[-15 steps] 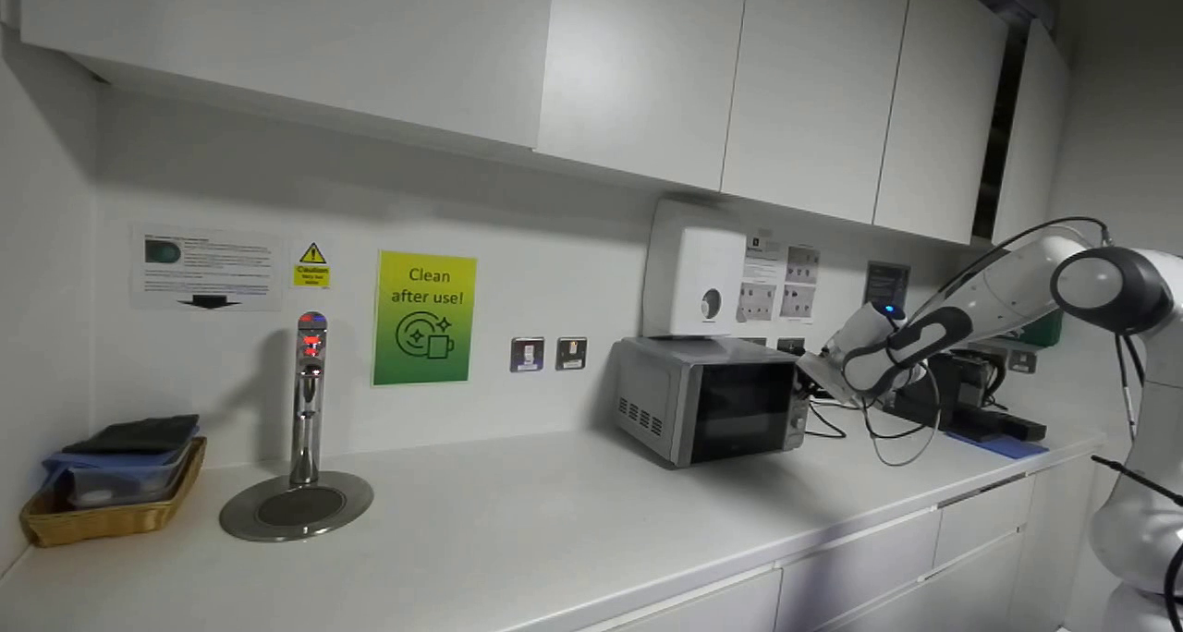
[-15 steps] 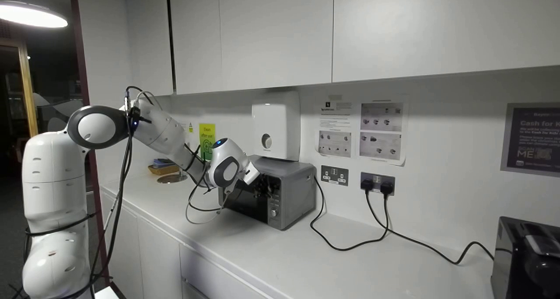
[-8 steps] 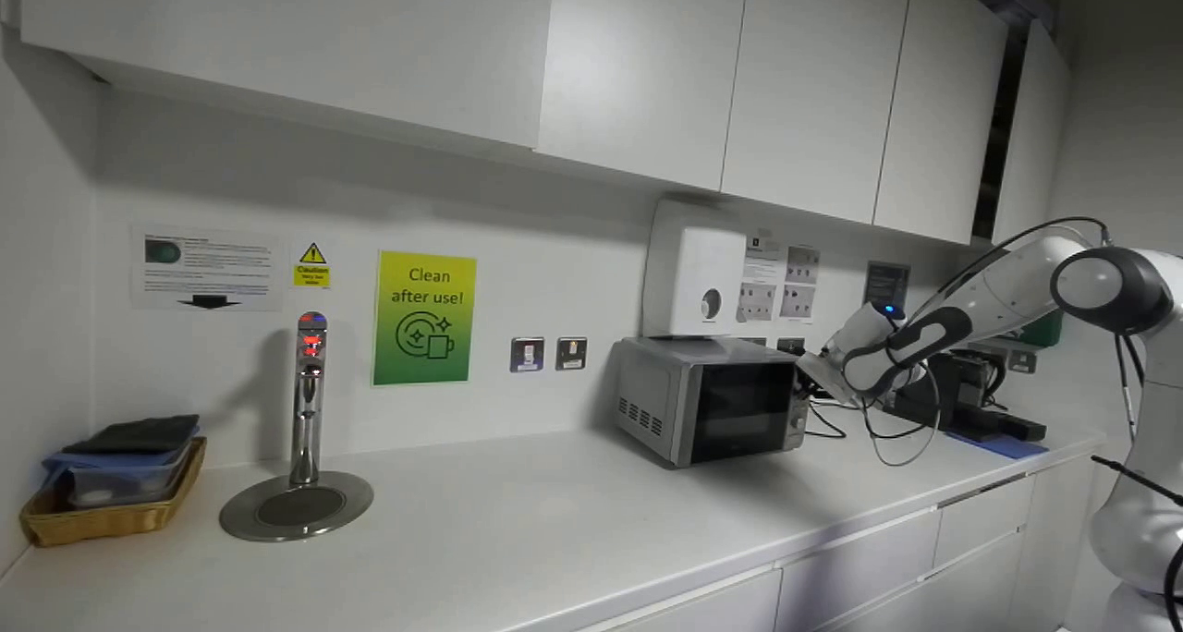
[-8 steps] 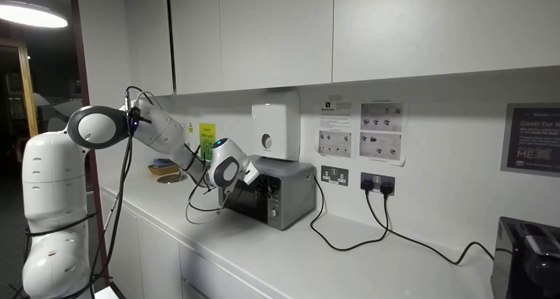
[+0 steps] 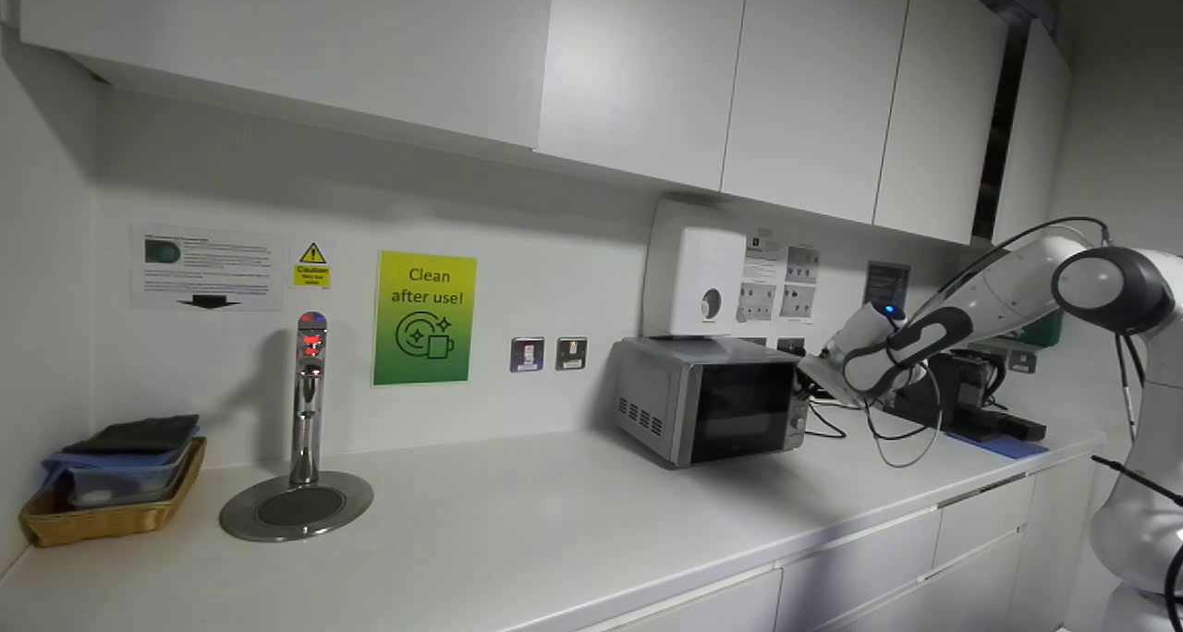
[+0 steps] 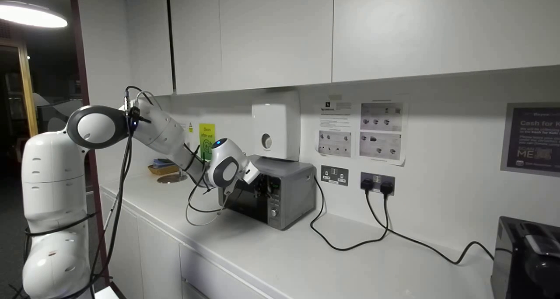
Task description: Press a button on the microwave
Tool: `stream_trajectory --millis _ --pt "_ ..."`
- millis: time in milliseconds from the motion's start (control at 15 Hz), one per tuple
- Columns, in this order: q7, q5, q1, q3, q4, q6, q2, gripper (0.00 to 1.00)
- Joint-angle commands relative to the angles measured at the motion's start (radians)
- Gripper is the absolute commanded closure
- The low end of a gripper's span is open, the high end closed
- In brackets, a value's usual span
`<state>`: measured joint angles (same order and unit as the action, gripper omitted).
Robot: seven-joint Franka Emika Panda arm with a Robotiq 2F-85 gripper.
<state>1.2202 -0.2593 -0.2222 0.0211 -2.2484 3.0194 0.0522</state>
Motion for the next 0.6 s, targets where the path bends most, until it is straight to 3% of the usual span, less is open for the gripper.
stream_trajectory --millis 0,533 --pt "-0.132 0.05 -0.005 0.022 -0.051 -0.015 -0.06 1.0" --pt "-0.448 0.195 0.01 0.035 -0.132 -0.067 -0.153 1.0"
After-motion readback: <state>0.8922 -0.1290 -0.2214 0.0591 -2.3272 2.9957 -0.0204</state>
